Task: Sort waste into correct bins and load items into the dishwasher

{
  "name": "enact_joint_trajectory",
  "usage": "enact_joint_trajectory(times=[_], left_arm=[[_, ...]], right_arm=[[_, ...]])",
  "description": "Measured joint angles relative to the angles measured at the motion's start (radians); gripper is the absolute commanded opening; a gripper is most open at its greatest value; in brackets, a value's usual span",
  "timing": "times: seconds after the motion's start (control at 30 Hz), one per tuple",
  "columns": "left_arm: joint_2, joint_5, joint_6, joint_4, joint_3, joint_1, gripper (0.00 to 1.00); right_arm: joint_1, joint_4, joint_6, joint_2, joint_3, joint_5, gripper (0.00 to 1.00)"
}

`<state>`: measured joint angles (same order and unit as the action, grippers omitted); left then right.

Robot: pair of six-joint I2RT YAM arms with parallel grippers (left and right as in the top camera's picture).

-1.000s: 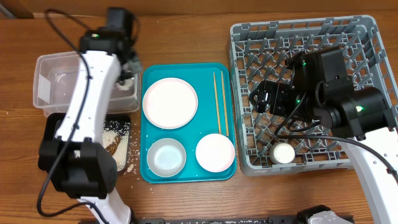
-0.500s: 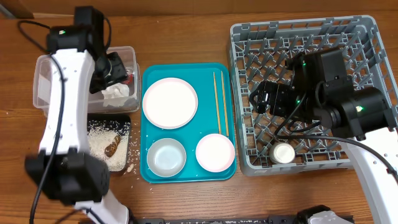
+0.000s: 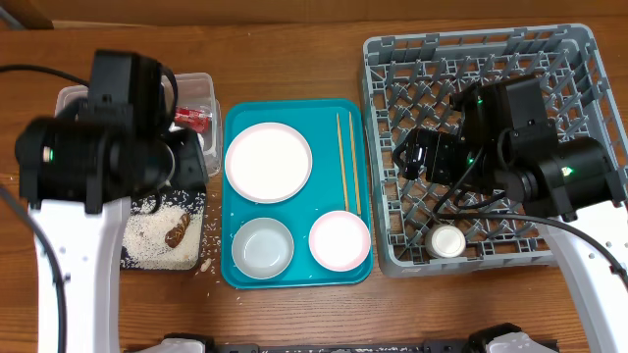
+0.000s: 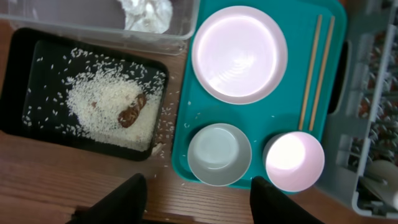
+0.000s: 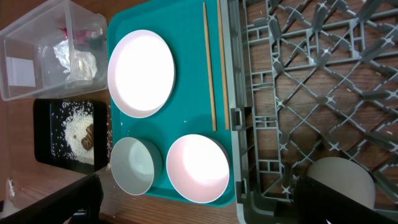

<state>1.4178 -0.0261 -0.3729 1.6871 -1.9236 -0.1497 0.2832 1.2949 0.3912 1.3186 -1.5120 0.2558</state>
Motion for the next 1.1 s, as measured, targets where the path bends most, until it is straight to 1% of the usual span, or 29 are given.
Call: enact_joint_trajectory(times=[0.03, 0.07, 0.23, 0.4, 0.7, 0.8, 0.83, 0.93, 1.1], left_arm=[[-0.02, 0.0, 0.005, 0.0, 0.0, -0.02, 0.93], [-0.037, 0.002, 0.007, 0.0, 0.0, -0.038, 1.0], [-0.179, 0.02, 0.014, 0.0, 0.0, -0.137, 1.0], [-0.258, 0.087, 0.014, 0.001, 0.0, -0.158, 1.0], [-0.257, 0.113, 0.014, 0.001, 0.0, -0.158, 1.0], [-0.266, 0.074, 0.023, -0.014, 0.003, -0.156, 1.0], [-0.276, 0.051, 0.03, -0.036, 0.009, -0.149, 1.0], [-0.351, -0.009, 0.048, -0.183, 0.064, -0.085, 1.0], [-0.565, -0.023, 0.113, -0.445, 0.253, 0.02, 1.0]], right_arm=[[0.0, 0.0, 0.0, 0.0, 0.0, 0.0, 1.0], [0.0, 0.0, 0.0, 0.0, 0.0, 0.0, 1.0], [0.0, 0.0, 0.0, 0.0, 0.0, -0.001, 1.0], [0.0, -0.001, 0.0, 0.0, 0.0, 0.0, 1.0], [0.0, -0.001, 0.0, 0.0, 0.0, 0.0, 1.0], [0.0, -0.001, 0.0, 0.0, 0.0, 0.0, 1.0], [0.0, 0.0, 0.0, 0.0, 0.0, 0.0, 1.0], [0.0, 0.0, 0.0, 0.0, 0.0, 0.0, 1.0], [0.0, -0.001, 0.0, 0.0, 0.0, 0.0, 1.0]])
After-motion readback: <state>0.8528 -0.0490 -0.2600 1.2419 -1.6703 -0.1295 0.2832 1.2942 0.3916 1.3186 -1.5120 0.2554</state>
